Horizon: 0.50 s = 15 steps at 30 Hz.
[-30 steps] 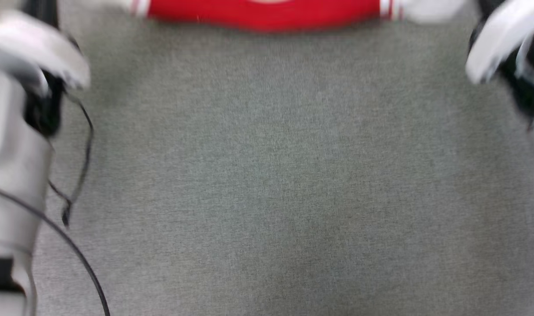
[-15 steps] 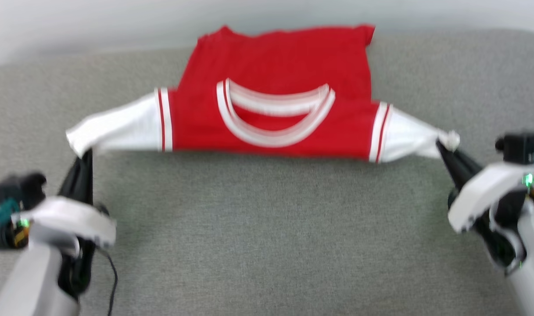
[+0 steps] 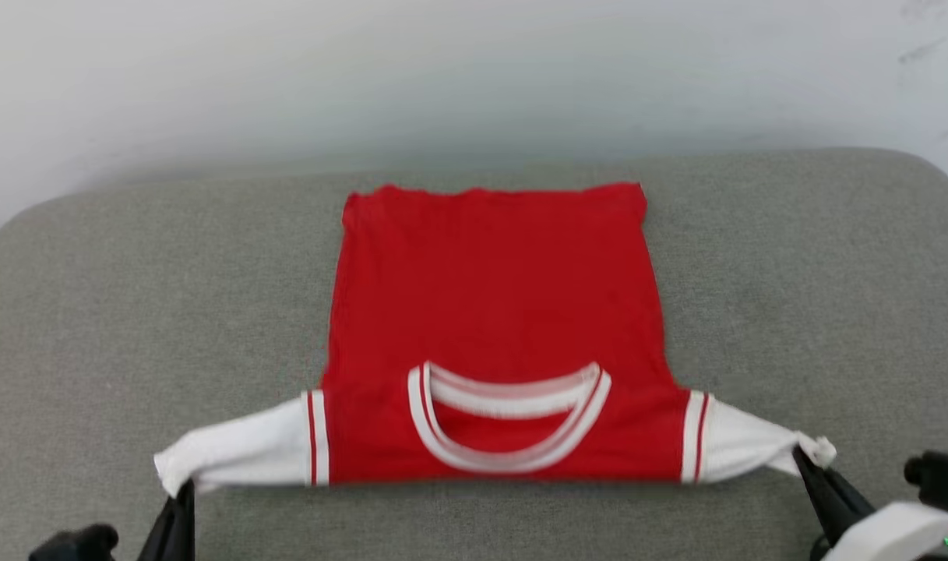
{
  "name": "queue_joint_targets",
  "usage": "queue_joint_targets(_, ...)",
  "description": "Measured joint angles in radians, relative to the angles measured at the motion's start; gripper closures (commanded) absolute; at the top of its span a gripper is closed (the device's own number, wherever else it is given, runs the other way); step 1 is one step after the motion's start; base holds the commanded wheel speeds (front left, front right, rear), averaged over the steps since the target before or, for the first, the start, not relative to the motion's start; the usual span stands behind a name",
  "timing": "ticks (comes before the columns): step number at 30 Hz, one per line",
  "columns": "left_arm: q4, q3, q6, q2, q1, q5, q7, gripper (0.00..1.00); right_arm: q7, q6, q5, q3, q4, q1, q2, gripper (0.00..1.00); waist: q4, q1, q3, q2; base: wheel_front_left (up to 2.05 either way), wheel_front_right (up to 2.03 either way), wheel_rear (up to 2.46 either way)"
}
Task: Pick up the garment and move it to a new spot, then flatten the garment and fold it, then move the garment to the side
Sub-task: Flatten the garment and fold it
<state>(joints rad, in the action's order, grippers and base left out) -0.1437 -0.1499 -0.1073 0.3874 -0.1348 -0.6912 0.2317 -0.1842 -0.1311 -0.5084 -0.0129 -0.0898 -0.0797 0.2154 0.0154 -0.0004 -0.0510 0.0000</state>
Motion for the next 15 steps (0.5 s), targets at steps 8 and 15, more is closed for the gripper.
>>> queue_joint_targets(8, 0.07, -0.028, -0.034, 0.008, -0.139, 0.007, -0.04, 1.0, -0.05, 0.0, 0.03, -0.102, 0.106, -0.17, -0.096, 1.0, -0.005, 0.0, 0.026, 0.0, 0.0, 0.0, 0.0)
queue_joint_targets(15, 0.097, -0.068, -0.027, 0.002, -0.127, 0.044, -0.026, 1.0, -0.067, 0.0, 0.058, -0.062, 0.124, -0.187, -0.114, 0.48, -0.021, 0.0001, 0.006, 0.0, 0.0, 0.0, 0.0)
